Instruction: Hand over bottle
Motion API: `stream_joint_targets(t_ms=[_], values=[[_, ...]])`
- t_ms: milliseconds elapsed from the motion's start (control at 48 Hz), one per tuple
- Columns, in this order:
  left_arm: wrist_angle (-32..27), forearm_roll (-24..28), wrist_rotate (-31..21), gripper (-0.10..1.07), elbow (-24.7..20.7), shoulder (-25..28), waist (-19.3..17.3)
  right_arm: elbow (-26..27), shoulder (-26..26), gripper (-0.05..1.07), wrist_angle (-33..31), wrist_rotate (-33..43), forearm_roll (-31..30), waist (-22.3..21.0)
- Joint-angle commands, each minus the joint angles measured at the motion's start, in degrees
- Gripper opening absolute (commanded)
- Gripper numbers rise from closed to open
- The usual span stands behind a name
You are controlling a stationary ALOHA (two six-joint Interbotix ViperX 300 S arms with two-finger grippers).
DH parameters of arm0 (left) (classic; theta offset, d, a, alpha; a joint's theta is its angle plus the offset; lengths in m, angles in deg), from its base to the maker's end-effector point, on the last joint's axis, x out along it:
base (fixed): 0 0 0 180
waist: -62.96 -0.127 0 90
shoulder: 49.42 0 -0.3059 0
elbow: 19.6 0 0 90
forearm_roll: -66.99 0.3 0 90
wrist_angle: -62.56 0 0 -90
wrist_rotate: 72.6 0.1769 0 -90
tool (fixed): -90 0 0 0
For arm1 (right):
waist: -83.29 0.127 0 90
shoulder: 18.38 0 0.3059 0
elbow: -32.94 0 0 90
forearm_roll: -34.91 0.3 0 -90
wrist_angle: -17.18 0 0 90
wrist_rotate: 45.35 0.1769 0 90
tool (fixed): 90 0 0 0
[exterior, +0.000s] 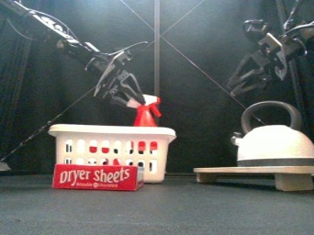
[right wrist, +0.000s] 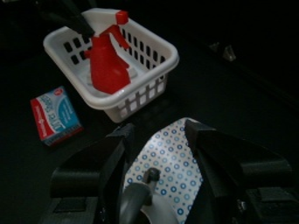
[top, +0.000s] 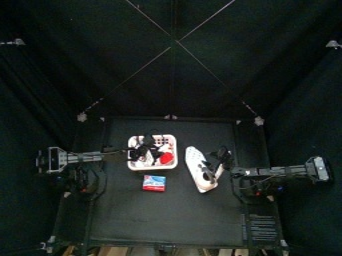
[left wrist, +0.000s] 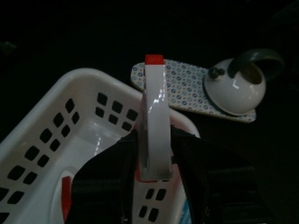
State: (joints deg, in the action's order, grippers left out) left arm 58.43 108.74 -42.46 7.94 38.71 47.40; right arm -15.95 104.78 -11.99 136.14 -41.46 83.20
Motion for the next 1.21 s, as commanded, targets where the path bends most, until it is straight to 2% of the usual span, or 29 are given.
stream_joint_targets(t_ms=[0, 208, 354, 479, 583, 729, 917, 1188], values=[[1.93, -0.97, -0.26, 0.55, -1.41, -2.46, 0.26, 3.34, -0.18, 0.86, 0.26, 0.18, -1.05, 0.09], [10.99, -8.53, -0.26, 0.55, -3.16, -1.85, 0.0, 8.79, -3.25, 0.88, 0.26, 0.09, -1.58, 0.35], [18.28, -14.94, 0.09, 0.55, -3.43, 0.0, -0.26, 11.43, -6.5, 0.95, 0.18, 0.09, -2.99, 0.44], [22.15, -19.07, 0.18, 0.54, -3.52, 2.55, -0.53, 13.1, -8.7, 1.05, -0.35, 0.09, -4.66, 0.62], [24.61, -22.5, 0.44, 0.54, -4.22, 4.66, -0.7, 14.06, -9.49, 1.05, -0.88, 0.09, -5.01, 0.88], [25.4, -26.54, 3.25, 0.54, -6.94, 7.91, -0.7, 15.38, -11.07, 1.05, -2.11, -0.09, -3.87, 0.97], [24.26, -32.52, 10.37, 0.54, -10.72, 11.51, -0.35, 16.17, -12.74, 1.05, -5.8, -0.18, 0.53, 1.41], [23.73, -42.19, 21.01, 0.54, -13.8, 13.97, -0.18, 16.26, -13.62, 1.05, -7.82, -0.26, 0.18, 3.34]])
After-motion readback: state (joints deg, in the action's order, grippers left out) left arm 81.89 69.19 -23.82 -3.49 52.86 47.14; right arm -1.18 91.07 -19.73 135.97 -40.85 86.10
